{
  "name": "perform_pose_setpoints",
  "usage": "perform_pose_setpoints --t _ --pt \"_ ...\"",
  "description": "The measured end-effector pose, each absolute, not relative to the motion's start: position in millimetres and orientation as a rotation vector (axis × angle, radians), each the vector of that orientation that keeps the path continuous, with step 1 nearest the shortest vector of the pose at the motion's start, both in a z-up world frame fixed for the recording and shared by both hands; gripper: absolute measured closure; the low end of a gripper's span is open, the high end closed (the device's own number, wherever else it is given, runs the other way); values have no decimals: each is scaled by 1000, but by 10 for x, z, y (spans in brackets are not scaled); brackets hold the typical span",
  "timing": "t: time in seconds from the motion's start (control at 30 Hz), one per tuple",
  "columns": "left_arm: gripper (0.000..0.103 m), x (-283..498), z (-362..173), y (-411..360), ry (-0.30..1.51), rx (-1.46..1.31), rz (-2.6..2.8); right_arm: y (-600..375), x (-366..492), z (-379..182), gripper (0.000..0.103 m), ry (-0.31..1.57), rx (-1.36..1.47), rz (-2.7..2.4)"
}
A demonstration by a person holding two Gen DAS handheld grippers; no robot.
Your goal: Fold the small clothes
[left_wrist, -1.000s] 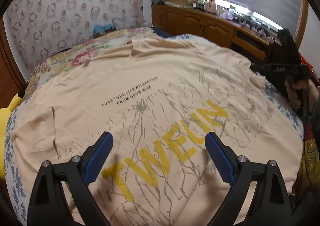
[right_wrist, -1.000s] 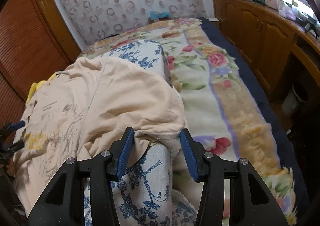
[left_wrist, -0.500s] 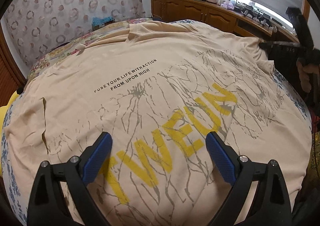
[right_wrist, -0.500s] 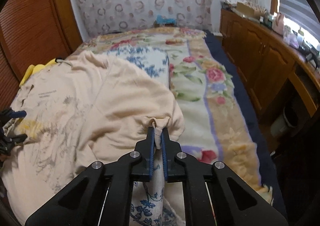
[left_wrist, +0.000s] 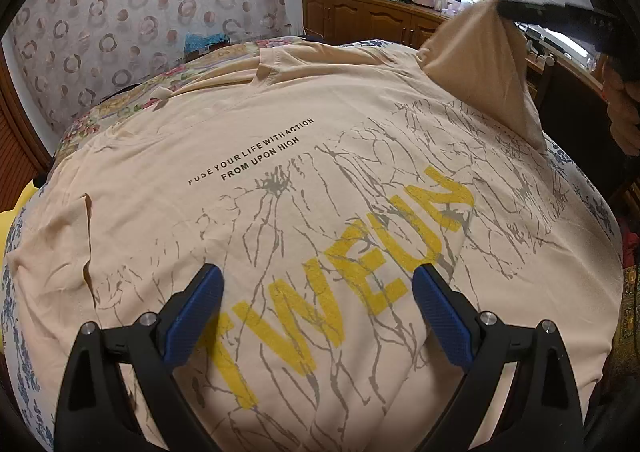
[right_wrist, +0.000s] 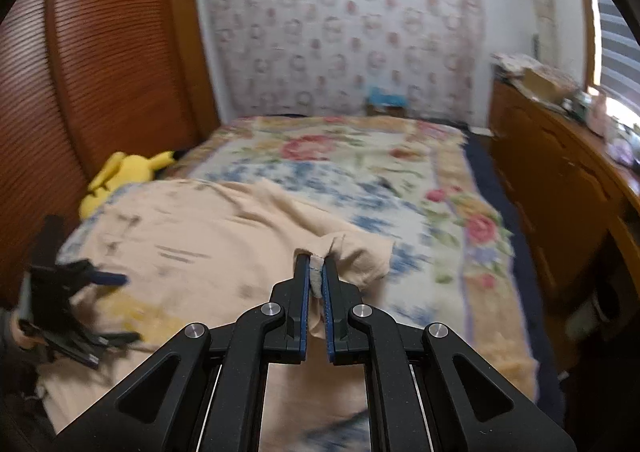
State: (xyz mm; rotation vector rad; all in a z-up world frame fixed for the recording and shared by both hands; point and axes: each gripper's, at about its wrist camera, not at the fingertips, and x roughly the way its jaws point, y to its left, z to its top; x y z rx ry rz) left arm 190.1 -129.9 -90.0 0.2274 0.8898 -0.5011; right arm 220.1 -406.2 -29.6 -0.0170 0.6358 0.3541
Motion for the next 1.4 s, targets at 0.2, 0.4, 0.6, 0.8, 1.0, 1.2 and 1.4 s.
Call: perform_pose_setpoints --t 0.2,0.4,0.6,0.8,1.0,1.2,1.4 --pt "6 1903 -898 -1297 890 227 -501 -3635 2190 -381 69 642 -66 395" --pt "6 1901 -900 -1295 889 226 -502 -3828 2110 -645 63 702 -93 323" --pt "6 1904 -901 -1294 889 226 -502 -4136 2204 -1153 63 864 -16 272" --pt "6 1902 -901 -1292 889 225 -502 -4196 2213 -1279 79 896 74 309" --pt "6 1906 -902 -1290 889 225 -502 -4018 1991 -1063 98 810 23 362" --pt "6 1903 -903 -1288 889 224 -502 -3728 1746 -852 98 745 -50 430" --pt "6 1908 -903 -1286 889 224 -502 -3508 1648 -1050 80 821 -105 478"
